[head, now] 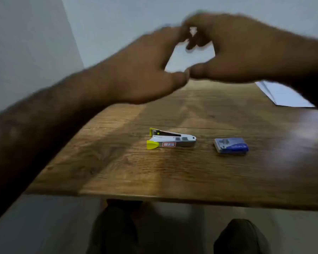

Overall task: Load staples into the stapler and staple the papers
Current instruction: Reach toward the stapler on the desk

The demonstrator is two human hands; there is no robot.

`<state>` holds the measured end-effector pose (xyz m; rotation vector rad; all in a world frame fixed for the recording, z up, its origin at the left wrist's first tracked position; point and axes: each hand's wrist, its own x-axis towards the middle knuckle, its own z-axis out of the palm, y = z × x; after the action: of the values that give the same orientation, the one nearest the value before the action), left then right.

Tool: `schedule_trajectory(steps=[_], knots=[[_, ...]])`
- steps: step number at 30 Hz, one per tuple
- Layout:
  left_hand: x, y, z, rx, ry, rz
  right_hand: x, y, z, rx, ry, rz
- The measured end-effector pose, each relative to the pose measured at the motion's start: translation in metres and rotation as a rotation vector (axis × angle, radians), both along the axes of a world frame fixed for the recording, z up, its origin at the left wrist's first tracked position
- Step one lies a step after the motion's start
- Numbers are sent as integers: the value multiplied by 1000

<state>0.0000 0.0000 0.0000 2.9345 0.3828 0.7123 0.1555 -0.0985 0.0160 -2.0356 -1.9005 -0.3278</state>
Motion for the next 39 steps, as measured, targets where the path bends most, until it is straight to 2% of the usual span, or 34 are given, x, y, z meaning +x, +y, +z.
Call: schedule_trajectory(steps=[1, 4, 7, 10, 16, 20, 22, 24, 26, 31, 34, 39], knots=[[-13, -9, -10, -34, -26, 70, -7, -7, -19, -15, 74, 40], [-51, -19, -45, -146, 175, 56, -14, -16, -41, -283, 272, 70], [-60, -7, -58, -126, 384, 195, -12, -11, -60, -457, 322, 54], [-66, -2, -81, -105, 477, 179, -16, -4, -81, -545, 335, 101], [-62, 10, -96, -260, 245, 103, -17, 7, -91, -538, 381, 152], [-61, 14, -102, -426, 111, 90, -13, 10, -95, -521, 622, 137], [-58, 14, -103, -635, -15, 54, -9, 12, -99, -459, 778, 143], [-54, 10, -101, -930, -166, -10, -6, 13, -103, -364, 916, 168], [-48, 5, -98, -1082, -241, -47, -4, 14, -105, -292, 966, 184], [-31, -1, -95, -1136, -396, 8, 1, 11, -109, -159, 923, 259], [-25, 2, -92, -1153, -410, 29, 4, 7, -109, -97, 1032, 295], [-19, 6, -89, -995, -466, -4, 5, 3, -103, -67, 1161, 258]])
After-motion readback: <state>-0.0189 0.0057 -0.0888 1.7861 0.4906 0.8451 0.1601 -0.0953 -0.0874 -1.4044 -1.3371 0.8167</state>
